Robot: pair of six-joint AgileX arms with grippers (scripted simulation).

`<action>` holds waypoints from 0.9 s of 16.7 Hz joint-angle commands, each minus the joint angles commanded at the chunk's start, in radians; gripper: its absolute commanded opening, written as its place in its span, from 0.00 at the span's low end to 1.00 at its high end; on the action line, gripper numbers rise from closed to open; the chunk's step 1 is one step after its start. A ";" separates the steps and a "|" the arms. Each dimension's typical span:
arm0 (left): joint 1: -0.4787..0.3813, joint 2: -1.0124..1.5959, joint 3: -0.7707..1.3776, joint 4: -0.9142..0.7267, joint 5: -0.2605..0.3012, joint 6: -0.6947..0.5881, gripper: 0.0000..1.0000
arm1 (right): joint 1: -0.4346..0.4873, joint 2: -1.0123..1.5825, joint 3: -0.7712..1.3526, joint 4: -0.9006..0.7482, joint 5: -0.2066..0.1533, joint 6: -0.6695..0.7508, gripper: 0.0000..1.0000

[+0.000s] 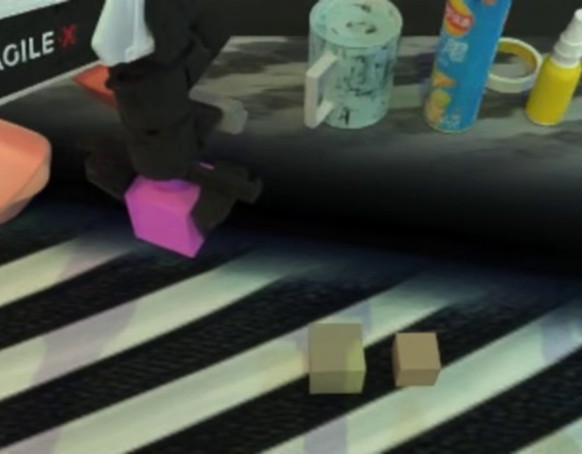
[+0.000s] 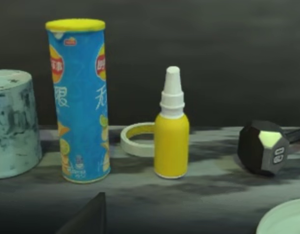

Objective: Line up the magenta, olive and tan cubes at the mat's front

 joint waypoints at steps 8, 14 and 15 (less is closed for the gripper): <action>-0.205 -0.260 -0.339 0.077 -0.004 -0.583 0.00 | 0.000 0.000 0.000 0.000 0.000 0.000 1.00; -0.245 -0.324 -0.409 0.101 -0.006 -0.678 0.00 | 0.000 0.000 0.000 0.000 0.000 0.000 1.00; -0.245 -0.324 -0.409 0.101 -0.006 -0.678 0.00 | 0.000 0.000 0.000 0.000 0.000 0.000 1.00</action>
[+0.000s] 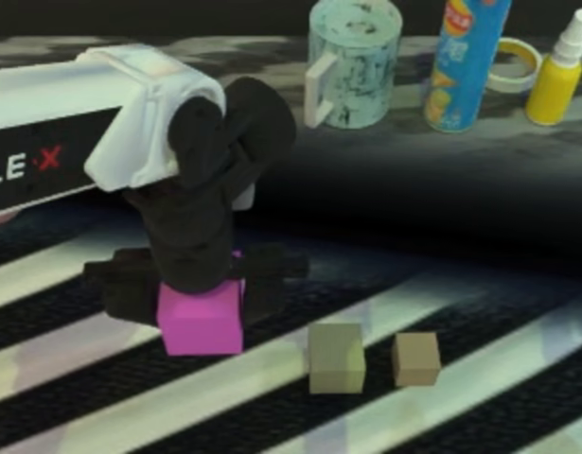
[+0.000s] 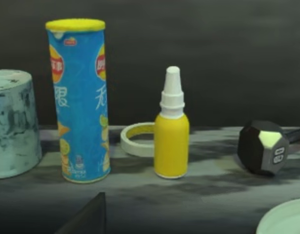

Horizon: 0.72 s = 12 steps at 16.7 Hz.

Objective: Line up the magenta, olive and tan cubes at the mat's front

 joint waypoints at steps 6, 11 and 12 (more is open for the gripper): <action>0.008 0.044 -0.068 0.111 0.000 0.005 0.00 | 0.000 0.000 0.000 0.000 0.000 0.000 1.00; 0.008 0.103 -0.164 0.268 0.001 0.009 0.00 | 0.000 0.000 0.000 0.000 0.000 0.000 1.00; 0.008 0.105 -0.166 0.271 0.000 0.009 0.00 | 0.000 0.000 0.000 0.000 0.000 0.000 1.00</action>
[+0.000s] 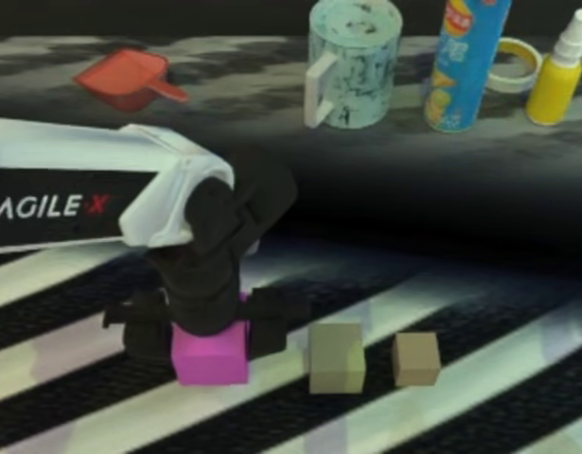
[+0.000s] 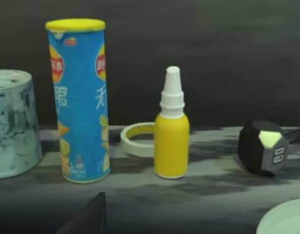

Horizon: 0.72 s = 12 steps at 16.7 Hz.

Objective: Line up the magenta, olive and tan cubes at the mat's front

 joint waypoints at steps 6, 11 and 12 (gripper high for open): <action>0.000 0.000 0.000 0.000 0.000 0.000 0.23 | 0.000 0.000 0.000 0.000 0.000 0.000 1.00; 0.000 0.000 0.000 0.000 0.000 0.000 0.60 | 0.000 0.000 0.000 0.000 0.000 0.000 1.00; 0.000 0.000 0.000 0.000 0.000 0.000 0.68 | 0.000 0.000 0.000 0.000 0.000 0.000 1.00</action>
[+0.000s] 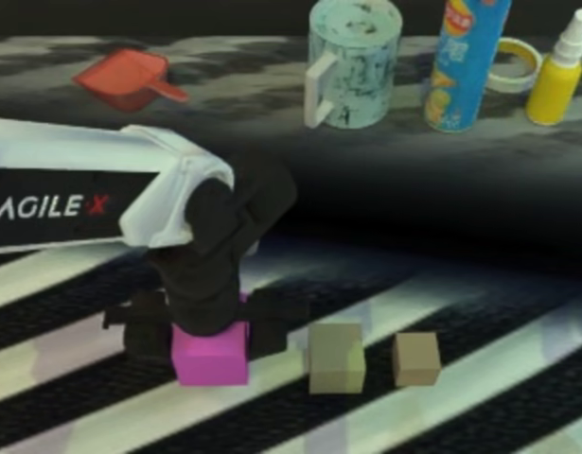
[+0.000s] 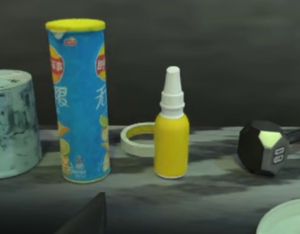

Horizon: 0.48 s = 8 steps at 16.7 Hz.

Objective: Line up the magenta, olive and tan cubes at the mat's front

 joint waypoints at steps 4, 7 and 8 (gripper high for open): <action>0.000 0.000 0.000 0.000 0.000 0.000 0.98 | 0.000 0.000 0.000 0.000 0.000 0.000 1.00; 0.000 0.000 0.000 0.000 0.000 0.000 1.00 | 0.000 0.000 0.000 0.000 0.000 0.000 1.00; 0.000 0.000 0.000 0.000 0.000 0.000 1.00 | 0.000 0.000 0.000 0.000 0.000 0.000 1.00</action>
